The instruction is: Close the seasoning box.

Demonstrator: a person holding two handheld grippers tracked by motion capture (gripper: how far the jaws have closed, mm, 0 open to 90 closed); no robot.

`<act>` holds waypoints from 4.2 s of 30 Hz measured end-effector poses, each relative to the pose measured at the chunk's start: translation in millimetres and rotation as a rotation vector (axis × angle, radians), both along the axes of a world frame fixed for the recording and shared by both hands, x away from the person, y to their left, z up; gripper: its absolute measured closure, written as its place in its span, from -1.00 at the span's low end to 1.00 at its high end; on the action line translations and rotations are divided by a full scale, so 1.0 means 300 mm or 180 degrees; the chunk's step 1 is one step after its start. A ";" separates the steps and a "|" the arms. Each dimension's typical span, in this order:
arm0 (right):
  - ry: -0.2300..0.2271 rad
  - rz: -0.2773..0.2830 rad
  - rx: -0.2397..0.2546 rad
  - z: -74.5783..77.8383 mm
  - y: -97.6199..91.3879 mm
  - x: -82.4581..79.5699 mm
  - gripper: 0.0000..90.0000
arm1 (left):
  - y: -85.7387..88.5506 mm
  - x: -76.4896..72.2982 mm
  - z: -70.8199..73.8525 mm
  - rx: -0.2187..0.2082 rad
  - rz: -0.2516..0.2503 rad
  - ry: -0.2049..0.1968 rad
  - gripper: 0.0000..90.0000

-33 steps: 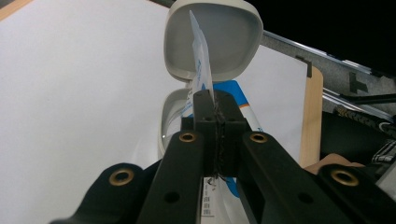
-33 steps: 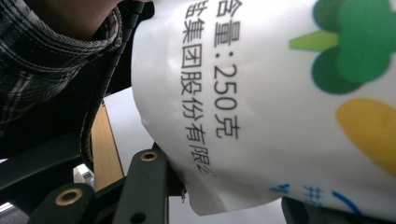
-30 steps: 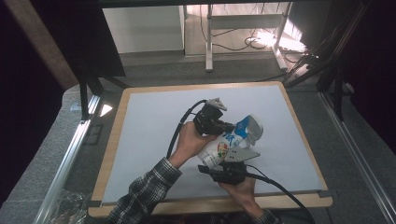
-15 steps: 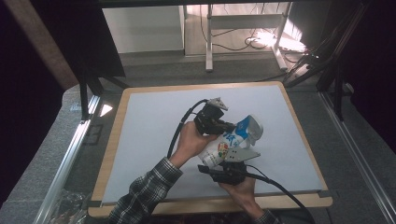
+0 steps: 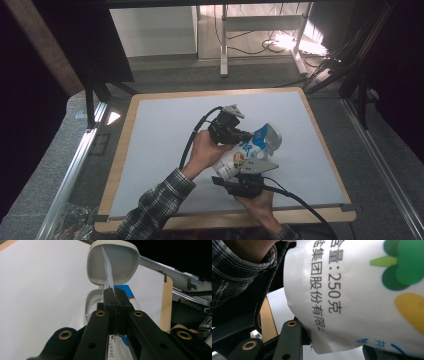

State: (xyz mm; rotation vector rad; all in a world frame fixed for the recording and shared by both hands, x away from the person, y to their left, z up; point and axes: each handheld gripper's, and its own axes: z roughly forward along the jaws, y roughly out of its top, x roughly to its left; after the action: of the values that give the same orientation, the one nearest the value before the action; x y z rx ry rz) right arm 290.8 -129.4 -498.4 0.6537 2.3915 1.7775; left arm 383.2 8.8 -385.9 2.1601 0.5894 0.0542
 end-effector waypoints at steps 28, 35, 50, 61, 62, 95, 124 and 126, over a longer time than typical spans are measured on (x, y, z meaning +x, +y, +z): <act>0.0009 0.0025 0.0058 0.014 -0.003 0.004 0.44 | -0.005 0.008 0.012 0.0027 0.0017 0.0032 0.99; 0.0045 0.0030 0.0048 0.017 -0.002 0.003 0.45 | -0.006 0.011 0.012 0.0039 0.0017 0.0049 0.98; -0.0002 0.0041 0.0063 0.023 0.005 0.004 0.45 | -0.004 0.012 0.015 0.0041 0.0020 0.0073 0.98; -0.0002 0.0034 0.0070 0.026 0.006 0.004 0.45 | -0.006 0.013 0.019 0.0064 0.0027 0.0079 0.98; -0.0003 0.0034 0.0070 0.026 0.006 0.004 0.45 | -0.007 0.013 0.020 0.0066 0.0024 0.0078 0.98; 0.0032 0.0026 0.0119 0.035 0.009 0.002 0.45 | -0.017 0.019 0.028 0.0109 0.0025 0.0095 0.98; 0.0040 0.0003 0.0188 0.038 0.015 0.001 0.44 | -0.020 0.020 0.036 0.0134 0.0041 0.0090 0.99; 0.0044 0.0003 0.0194 0.037 0.016 0.002 0.44 | -0.019 0.021 0.036 0.0133 0.0040 0.0089 0.98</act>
State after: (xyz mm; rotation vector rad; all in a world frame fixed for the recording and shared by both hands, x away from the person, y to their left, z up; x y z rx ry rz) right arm 291.4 -124.7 -487.2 0.6736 2.3548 1.8591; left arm 389.4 3.0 -374.9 2.2010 0.6230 0.0435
